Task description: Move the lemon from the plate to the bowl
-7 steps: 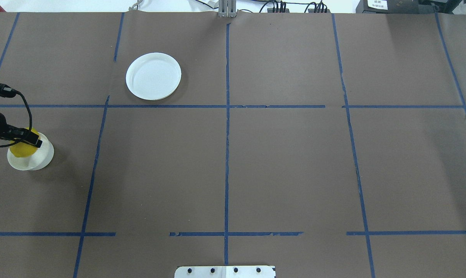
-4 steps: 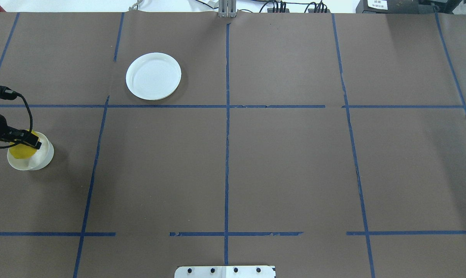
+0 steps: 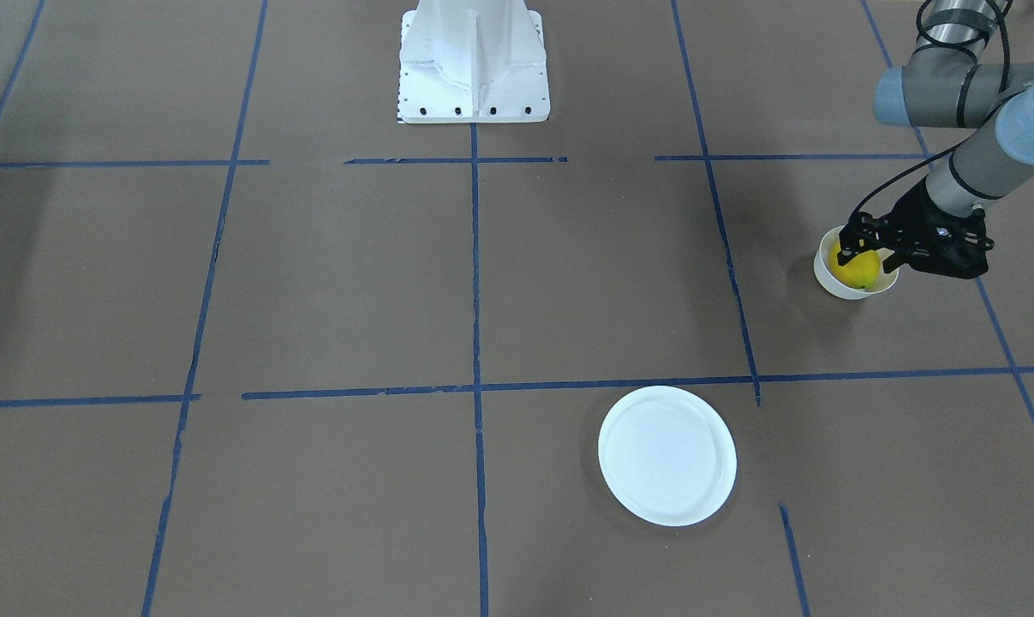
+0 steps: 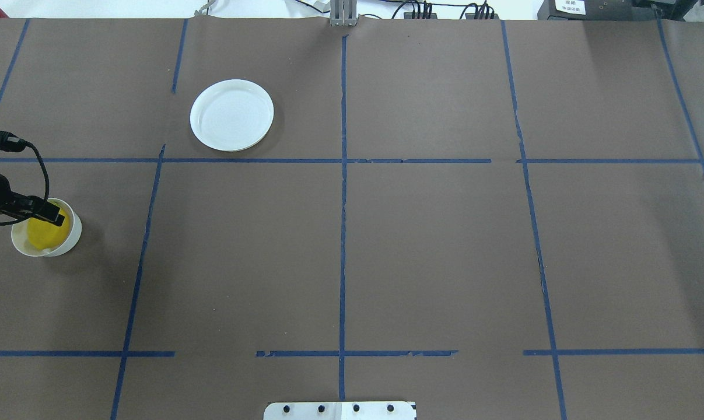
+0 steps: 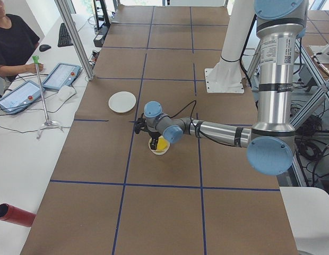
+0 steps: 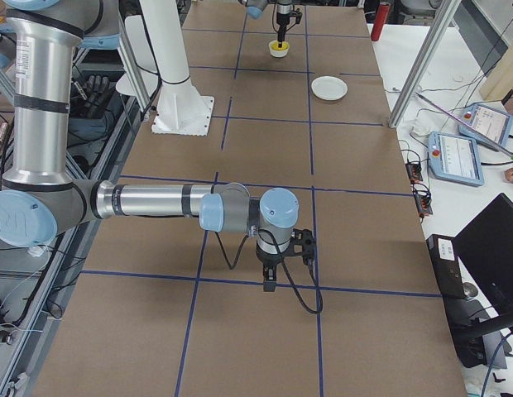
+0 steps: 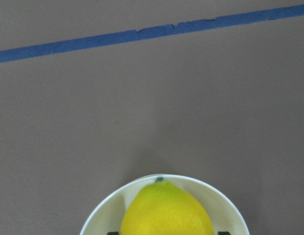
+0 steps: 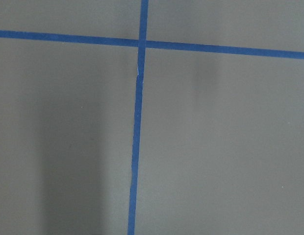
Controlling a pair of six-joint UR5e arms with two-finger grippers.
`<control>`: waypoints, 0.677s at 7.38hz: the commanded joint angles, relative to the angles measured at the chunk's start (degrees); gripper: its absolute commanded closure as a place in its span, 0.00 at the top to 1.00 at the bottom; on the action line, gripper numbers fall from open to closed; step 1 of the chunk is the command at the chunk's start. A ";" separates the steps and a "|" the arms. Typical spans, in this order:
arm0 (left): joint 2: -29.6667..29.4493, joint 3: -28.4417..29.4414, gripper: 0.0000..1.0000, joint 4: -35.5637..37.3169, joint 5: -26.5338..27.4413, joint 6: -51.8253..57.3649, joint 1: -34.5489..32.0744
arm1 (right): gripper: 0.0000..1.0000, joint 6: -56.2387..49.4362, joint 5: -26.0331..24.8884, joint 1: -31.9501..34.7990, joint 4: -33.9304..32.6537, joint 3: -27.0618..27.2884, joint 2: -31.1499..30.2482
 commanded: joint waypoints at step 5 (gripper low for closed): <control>6.58 -1.31 1.00 10.66 -0.66 30.75 -17.94 | 1.00 0.00 0.00 0.00 0.00 0.00 0.00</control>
